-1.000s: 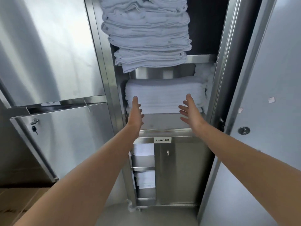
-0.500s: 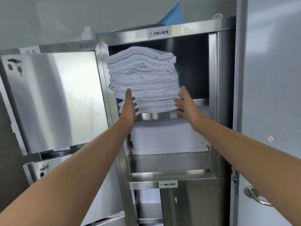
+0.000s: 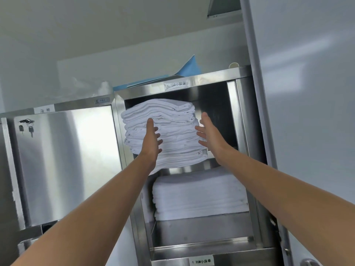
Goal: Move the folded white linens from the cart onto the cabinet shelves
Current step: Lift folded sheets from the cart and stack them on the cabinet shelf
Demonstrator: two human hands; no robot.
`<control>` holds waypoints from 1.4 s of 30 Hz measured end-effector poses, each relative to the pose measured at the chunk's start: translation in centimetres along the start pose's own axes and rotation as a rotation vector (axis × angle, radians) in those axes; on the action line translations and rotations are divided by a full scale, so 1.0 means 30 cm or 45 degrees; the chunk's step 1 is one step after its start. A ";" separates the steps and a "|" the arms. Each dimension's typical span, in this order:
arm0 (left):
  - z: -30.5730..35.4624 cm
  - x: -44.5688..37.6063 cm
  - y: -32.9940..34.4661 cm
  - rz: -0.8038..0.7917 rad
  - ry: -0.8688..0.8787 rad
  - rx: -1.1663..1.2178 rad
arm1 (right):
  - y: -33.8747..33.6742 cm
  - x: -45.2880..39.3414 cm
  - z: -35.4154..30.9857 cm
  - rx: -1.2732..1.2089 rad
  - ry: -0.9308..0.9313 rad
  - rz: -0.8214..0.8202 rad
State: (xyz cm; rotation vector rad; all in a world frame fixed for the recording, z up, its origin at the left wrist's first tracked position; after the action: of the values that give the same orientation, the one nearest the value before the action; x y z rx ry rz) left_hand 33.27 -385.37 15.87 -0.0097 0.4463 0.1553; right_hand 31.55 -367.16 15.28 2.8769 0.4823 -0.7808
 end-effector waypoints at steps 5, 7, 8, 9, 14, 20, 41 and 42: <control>-0.002 -0.013 0.013 0.009 0.000 0.002 | -0.035 -0.014 0.009 0.026 -0.007 0.019; -0.003 -0.017 0.018 0.010 -0.003 0.001 | -0.048 -0.020 0.017 0.032 -0.003 0.035; -0.005 -0.018 0.020 0.010 -0.006 -0.002 | -0.054 -0.023 0.022 0.031 0.002 0.042; -0.008 -0.020 0.022 0.011 -0.010 -0.003 | -0.058 -0.025 0.026 0.028 0.008 0.048; -0.028 -0.027 0.030 0.021 -0.022 -0.001 | -0.066 -0.034 0.047 0.029 0.031 0.043; -0.064 -0.042 0.040 0.023 -0.048 -0.017 | -0.077 -0.053 0.081 0.013 0.070 0.043; -0.252 -0.142 0.081 0.099 -0.157 -0.143 | -0.219 -0.158 0.331 -0.105 0.246 0.037; -0.239 -0.149 0.082 0.109 -0.146 -0.146 | -0.228 -0.168 0.324 -0.110 0.241 0.032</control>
State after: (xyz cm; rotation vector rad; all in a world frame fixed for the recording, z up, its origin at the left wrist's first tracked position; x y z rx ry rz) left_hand 25.84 -383.89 11.38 -0.0939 0.3228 0.2640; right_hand 20.56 -364.02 9.28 2.8830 0.4862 -0.4736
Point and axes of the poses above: each hand's wrist, its own x-axis away from the middle knuckle, its own y-axis out of the palm, z = x × y, the point moved 5 cm from there along -x, towards the middle knuckle, and after that the axes turned 8 degrees about -z, right-handed, at the moved point
